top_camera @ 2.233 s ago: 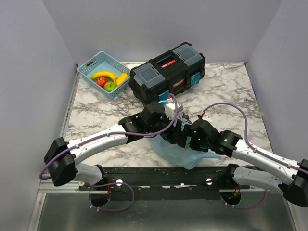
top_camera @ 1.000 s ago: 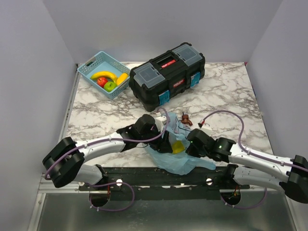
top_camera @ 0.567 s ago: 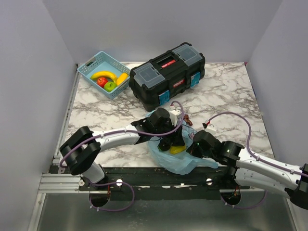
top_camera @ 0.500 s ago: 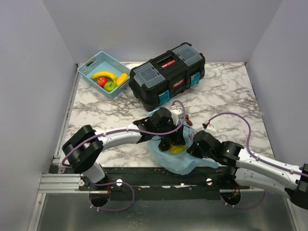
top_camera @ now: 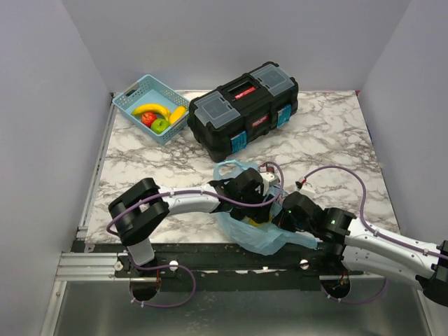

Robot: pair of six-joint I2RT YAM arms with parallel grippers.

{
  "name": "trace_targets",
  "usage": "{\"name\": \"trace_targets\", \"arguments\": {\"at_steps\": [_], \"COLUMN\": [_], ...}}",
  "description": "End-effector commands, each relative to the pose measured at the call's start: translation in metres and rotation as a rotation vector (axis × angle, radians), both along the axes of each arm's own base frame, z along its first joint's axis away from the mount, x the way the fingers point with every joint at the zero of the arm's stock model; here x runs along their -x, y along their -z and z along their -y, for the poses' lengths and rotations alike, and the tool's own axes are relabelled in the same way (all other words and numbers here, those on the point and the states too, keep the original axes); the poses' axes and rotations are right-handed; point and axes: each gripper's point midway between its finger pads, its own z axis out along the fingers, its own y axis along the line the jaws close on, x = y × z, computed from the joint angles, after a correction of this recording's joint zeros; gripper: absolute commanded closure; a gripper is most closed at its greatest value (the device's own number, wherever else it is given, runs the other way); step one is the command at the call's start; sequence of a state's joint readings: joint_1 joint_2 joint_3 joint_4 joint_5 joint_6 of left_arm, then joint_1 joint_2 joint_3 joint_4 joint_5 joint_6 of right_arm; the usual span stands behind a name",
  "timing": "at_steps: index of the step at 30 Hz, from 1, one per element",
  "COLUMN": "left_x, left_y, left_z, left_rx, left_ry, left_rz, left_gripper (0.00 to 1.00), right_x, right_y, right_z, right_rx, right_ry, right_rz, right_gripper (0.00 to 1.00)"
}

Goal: Take the fake fruits out of the plastic bag
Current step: Take out the fake fruit from the plastic bag.

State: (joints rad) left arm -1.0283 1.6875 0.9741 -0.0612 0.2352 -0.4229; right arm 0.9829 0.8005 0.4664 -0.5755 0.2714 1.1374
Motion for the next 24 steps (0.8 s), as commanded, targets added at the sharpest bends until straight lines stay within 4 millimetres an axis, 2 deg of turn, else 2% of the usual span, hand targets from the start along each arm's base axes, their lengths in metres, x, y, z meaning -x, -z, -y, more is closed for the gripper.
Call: {"name": "trace_targets", "arguments": {"at_steps": [1,7,11,15,19,24], "left_x": [0.002,-0.003,-0.005,-0.004,-0.007,-0.004], "left_y": [0.028,0.036,0.03,0.015,-0.009,-0.035], "left_z": [-0.007,-0.004,-0.005,-0.004,-0.003,-0.006], "left_rx": [-0.096,-0.136,-0.137,-0.111,-0.069,-0.024], "left_ry": [-0.007,-0.021,-0.028,-0.027,-0.02,-0.007], "left_rz": [-0.008,-0.008,-0.004,0.007,0.049,0.08], "left_gripper": [0.36,0.4,0.48,0.6,0.69,0.75], "right_x": [0.001,0.002,0.003,0.004,0.005,0.004], "right_y": [-0.001,-0.001,-0.003,-0.003,-0.001,-0.002], "right_z": [-0.001,0.002,0.003,0.004,0.006,0.007], "right_rx": [-0.025,-0.031,-0.044,-0.048,-0.045,-0.044], "right_ry": [0.007,0.013,0.015,0.018,0.024,0.032], "right_rz": [0.005,0.007,0.014,0.013,0.009,0.011], "right_gripper": [0.99,0.99,0.99,0.99,0.99,0.99]}}
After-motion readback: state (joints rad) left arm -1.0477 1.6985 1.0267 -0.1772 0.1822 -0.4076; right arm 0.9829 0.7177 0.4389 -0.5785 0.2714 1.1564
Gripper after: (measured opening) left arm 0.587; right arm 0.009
